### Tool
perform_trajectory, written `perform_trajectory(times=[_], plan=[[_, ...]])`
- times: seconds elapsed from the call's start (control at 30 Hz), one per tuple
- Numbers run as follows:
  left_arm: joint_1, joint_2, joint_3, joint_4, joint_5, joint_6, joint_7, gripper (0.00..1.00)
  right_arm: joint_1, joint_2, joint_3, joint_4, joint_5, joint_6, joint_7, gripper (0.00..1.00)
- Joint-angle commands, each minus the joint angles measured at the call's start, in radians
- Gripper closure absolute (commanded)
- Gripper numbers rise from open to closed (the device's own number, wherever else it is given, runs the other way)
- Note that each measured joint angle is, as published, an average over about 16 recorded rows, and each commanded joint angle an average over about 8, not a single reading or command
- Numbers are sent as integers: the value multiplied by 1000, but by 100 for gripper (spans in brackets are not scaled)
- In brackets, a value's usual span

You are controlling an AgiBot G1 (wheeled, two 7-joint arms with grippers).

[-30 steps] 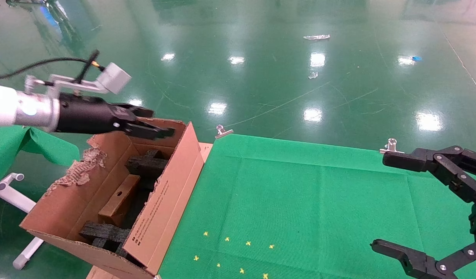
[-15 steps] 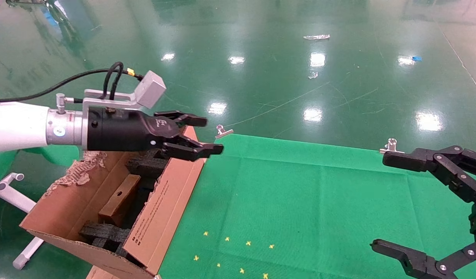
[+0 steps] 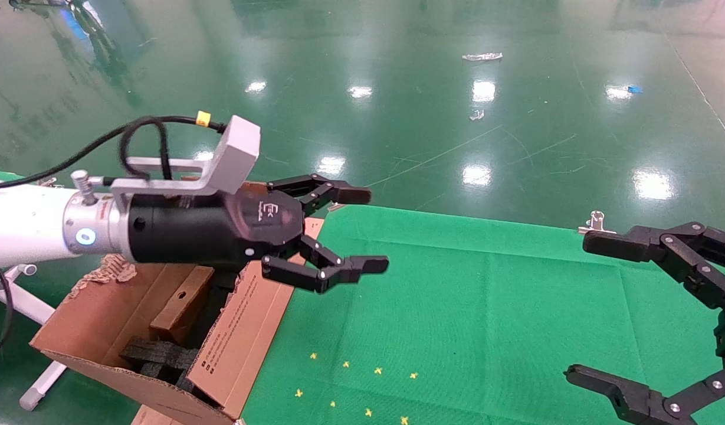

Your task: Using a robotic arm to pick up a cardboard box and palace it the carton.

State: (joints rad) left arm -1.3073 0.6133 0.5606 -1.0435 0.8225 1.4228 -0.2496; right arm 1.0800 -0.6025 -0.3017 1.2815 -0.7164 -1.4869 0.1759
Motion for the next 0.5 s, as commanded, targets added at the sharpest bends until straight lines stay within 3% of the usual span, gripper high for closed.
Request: perform_trajectory(times=[0.03,0.5], plan=[[35,0,-42,-36,-14,11,9,0,0,0,0,0,0,0,0,0],[244,-2,-295,-252,-97,77,63,0,0,0,-1,0,0,0,0,0]])
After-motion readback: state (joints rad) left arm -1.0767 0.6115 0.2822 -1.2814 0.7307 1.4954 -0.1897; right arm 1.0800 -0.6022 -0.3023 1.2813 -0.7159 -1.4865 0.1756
